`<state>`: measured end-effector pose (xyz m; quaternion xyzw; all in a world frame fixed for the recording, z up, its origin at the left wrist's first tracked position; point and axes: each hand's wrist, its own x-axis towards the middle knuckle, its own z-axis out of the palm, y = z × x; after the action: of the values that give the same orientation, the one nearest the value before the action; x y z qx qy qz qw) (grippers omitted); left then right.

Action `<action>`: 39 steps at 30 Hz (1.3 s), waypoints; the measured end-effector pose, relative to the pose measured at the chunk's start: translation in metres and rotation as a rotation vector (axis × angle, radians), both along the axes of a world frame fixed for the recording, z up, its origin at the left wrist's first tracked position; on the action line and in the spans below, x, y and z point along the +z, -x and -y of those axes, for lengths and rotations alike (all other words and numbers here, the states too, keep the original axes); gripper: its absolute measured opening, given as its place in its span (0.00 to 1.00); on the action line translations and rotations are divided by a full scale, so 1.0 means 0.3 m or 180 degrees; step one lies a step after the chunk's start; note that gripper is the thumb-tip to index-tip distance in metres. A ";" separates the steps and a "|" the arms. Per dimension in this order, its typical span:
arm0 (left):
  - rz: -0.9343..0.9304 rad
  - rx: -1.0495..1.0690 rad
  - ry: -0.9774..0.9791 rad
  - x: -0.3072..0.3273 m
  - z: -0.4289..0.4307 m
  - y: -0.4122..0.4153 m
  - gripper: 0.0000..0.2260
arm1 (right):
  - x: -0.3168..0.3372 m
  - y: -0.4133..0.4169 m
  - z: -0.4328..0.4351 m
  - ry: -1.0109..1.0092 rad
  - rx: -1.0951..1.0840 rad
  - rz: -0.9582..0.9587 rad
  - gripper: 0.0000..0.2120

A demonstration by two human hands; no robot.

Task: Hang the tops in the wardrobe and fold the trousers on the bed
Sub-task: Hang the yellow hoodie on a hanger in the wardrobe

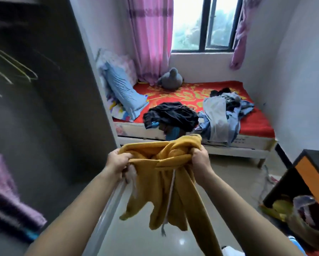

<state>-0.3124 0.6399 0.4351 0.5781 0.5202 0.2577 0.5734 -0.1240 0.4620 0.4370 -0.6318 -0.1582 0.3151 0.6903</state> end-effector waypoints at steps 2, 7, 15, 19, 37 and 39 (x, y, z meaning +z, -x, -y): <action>0.0269 0.0523 0.0374 -0.006 -0.134 0.079 0.11 | 0.044 0.065 -0.158 -0.0166 0.0088 -0.0069 0.15; 0.0291 0.0889 0.1087 0.022 -0.413 0.296 0.27 | 0.142 0.246 -0.523 -0.0276 0.0746 0.0124 0.18; 0.1653 0.0838 0.1506 0.090 -0.672 0.551 0.16 | 0.184 0.401 -0.960 0.0013 0.1271 0.0767 0.09; 0.1834 0.0987 0.1134 0.102 -0.788 0.642 0.17 | 0.158 0.437 -1.167 -0.0074 0.1180 0.0730 0.09; 0.1500 0.2928 -0.0200 0.151 -1.427 0.601 0.12 | 0.351 0.490 -2.217 -0.0836 0.1800 0.2002 0.17; 0.1299 0.3081 -0.0345 0.167 -1.467 0.591 0.14 | 0.440 0.499 -2.335 -0.1006 0.1895 0.1814 0.17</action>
<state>-0.4899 1.0799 0.4852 0.2387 0.5913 0.6268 0.4477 -0.2736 1.1625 0.5689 -0.5070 -0.5636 0.2854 0.5864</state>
